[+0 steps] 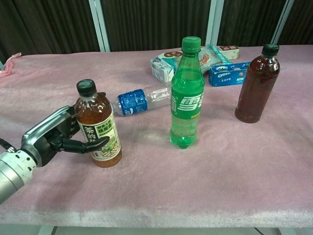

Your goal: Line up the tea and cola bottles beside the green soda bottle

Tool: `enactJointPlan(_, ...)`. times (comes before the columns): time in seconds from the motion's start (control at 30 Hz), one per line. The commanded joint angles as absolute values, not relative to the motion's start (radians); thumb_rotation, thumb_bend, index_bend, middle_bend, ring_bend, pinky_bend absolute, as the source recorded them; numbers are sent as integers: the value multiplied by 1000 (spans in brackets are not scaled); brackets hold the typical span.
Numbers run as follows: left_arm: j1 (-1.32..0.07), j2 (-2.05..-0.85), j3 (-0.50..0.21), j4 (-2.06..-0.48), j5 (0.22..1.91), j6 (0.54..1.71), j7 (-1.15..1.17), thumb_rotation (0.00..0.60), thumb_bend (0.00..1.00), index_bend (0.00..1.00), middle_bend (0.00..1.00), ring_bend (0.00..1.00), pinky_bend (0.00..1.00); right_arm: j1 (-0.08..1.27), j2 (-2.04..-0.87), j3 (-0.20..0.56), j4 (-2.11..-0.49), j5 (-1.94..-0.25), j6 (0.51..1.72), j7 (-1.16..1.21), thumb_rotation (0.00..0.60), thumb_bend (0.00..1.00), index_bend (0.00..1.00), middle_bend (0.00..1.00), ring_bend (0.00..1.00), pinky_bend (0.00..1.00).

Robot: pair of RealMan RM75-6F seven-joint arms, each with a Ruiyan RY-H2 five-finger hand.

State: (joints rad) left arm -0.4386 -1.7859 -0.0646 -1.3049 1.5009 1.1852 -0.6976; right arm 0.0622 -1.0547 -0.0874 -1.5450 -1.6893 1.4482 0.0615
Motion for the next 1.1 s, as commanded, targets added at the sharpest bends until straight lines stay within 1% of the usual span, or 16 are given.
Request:
enactJointPlan(0.03,-440,-1785,-63,-1309,1501,1182,-699,600,288,0,0,0,0,62,-1054,-88,-1546,-1690,1450,63,600,298,0,0,0,95)
enactJointPlan(0.17,-446,-1783,-63,-1314,1498,1172,-698,600,287,0,10,0,1,60,-1053,-88,-1544,-1689,1453,66,600,298,0,0,0,95)
enactJointPlan(0.23,-452,-1784,-66,-1313,1493,1163,-687,600,287,0,68,0,8,58,-1053,-88,-1541,-1691,1458,68,600,298,0,0,0,95)
enactJointPlan(0.27,-454,-1785,-68,-1313,1490,1158,-681,600,288,17,120,5,15,57,-1053,-90,-1540,-1692,1458,69,600,298,0,0,0,95)
enactJointPlan(0.33,-460,-1789,-75,-1313,1479,1148,-671,600,288,117,226,50,36,56,-1050,-91,-1539,-1692,1459,73,600,299,0,0,0,95)
enactJointPlan(0.4,-463,-1794,-82,-1312,1467,1139,-662,600,289,240,322,122,65,53,-1048,-91,-1536,-1692,1466,80,600,299,0,0,0,95)
enactJointPlan(0.43,-464,-1795,-84,-1312,1463,1135,-660,600,290,282,363,152,78,51,-1048,-91,-1535,-1692,1469,83,600,298,0,0,0,95)
enactJointPlan(0.57,-465,-1801,-94,-1315,1445,1129,-659,600,312,509,608,332,162,46,-1045,-91,-1529,-1693,1480,92,600,298,0,0,0,95)
enactJointPlan(0.6,-464,-1804,-100,-1316,1441,1134,-661,600,334,573,672,385,191,45,-1045,-92,-1528,-1693,1482,95,600,298,0,0,0,95)
enactJointPlan(0.63,-463,-1807,-104,-1316,1439,1139,-659,600,352,606,703,413,209,44,-1045,-92,-1527,-1694,1483,97,600,298,0,0,0,95)
enactJointPlan(0.7,-459,-1814,-115,-1318,1435,1154,-654,600,423,688,780,489,268,42,-1044,-93,-1525,-1695,1486,99,600,298,0,0,0,95)
enactJointPlan(0.8,-463,-1823,-141,-1330,1417,1163,-632,600,527,747,831,543,316,41,-1044,-95,-1523,-1699,1487,102,600,298,0,0,0,95)
enactJointPlan(0.87,-469,-1832,-159,-1337,1407,1167,-608,600,570,769,851,561,339,41,-1044,-97,-1522,-1701,1485,100,600,298,0,0,0,95)
enactJointPlan(0.93,-485,-1843,-180,-1347,1395,1161,-569,600,586,775,853,566,361,42,-1045,-97,-1522,-1702,1483,98,600,299,0,0,0,95)
enactJointPlan(1.1,-530,-1888,-232,-1374,1362,1148,-454,600,581,776,843,571,414,44,-1045,-98,-1523,-1700,1476,97,600,298,0,0,0,95)
